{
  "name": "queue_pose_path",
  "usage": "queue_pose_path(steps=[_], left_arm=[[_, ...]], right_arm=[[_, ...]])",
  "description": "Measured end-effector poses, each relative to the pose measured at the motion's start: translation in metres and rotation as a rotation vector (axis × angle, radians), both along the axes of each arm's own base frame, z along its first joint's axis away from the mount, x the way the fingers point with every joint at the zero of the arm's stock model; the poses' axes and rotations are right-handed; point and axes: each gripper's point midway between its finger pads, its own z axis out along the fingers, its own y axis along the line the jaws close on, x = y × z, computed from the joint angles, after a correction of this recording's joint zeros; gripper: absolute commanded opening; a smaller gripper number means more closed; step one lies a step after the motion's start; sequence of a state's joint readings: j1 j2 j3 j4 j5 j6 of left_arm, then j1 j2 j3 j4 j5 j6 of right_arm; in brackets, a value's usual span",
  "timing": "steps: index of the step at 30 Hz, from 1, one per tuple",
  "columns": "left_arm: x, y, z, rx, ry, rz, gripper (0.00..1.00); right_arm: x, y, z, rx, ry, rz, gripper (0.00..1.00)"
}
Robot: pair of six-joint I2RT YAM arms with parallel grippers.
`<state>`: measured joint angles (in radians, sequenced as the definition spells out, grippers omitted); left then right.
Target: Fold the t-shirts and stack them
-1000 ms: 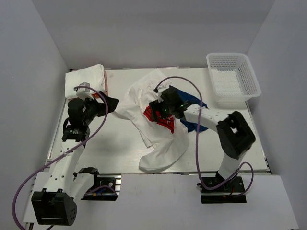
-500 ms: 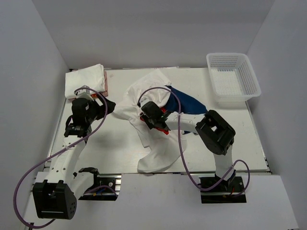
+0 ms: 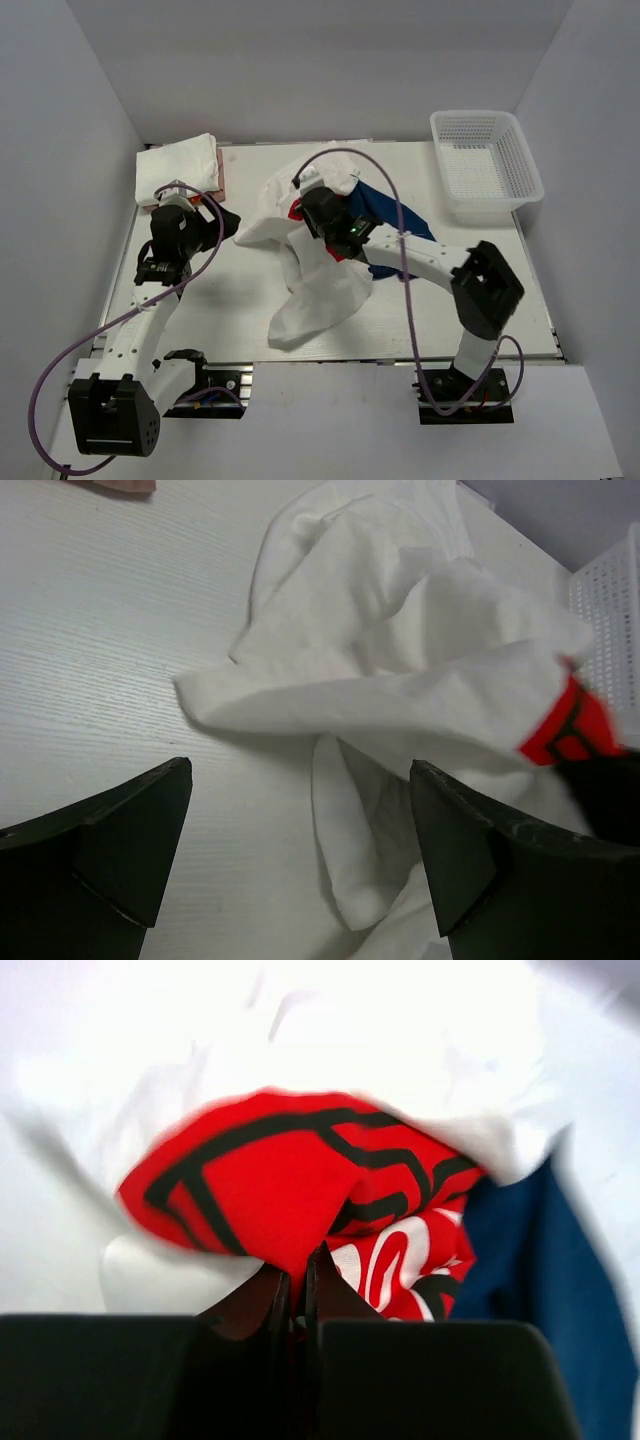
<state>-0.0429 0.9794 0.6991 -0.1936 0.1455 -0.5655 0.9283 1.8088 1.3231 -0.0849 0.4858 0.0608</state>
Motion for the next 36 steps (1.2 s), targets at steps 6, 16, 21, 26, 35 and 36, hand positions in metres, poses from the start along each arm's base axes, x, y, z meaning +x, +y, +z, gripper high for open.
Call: queue_pose_path(steps=[6, 16, 21, 26, 35, 36], left_arm=[[-0.001, -0.004, 0.001, -0.010, -0.007, -0.022, 0.99], [-0.001, -0.009, 0.006, -0.023, -0.026, -0.051, 0.99], [0.001, -0.010, 0.006, -0.026, -0.029, -0.050, 0.99], [0.003, -0.010, 0.003, -0.032, -0.017, -0.046, 0.99], [0.009, -0.010, -0.005, -0.042, 0.005, -0.041, 0.99], [0.009, -0.010, -0.007, -0.043, 0.011, -0.041, 0.99]], right_arm=[[0.029, -0.027, 0.175, 0.241, -0.341, -0.102, 0.00], [0.076, -0.118, 0.319, 0.281, -0.667, -0.367, 0.00], [0.103, -0.159, 0.383, 0.293, -0.779, -0.470, 0.00], [0.118, -0.190, 0.440, 0.330, -0.897, -0.530, 0.00], [0.130, -0.185, 0.462, 0.398, -0.931, -0.361, 0.00], [0.130, -0.175, 0.458, 0.409, -0.910, -0.309, 0.00]])
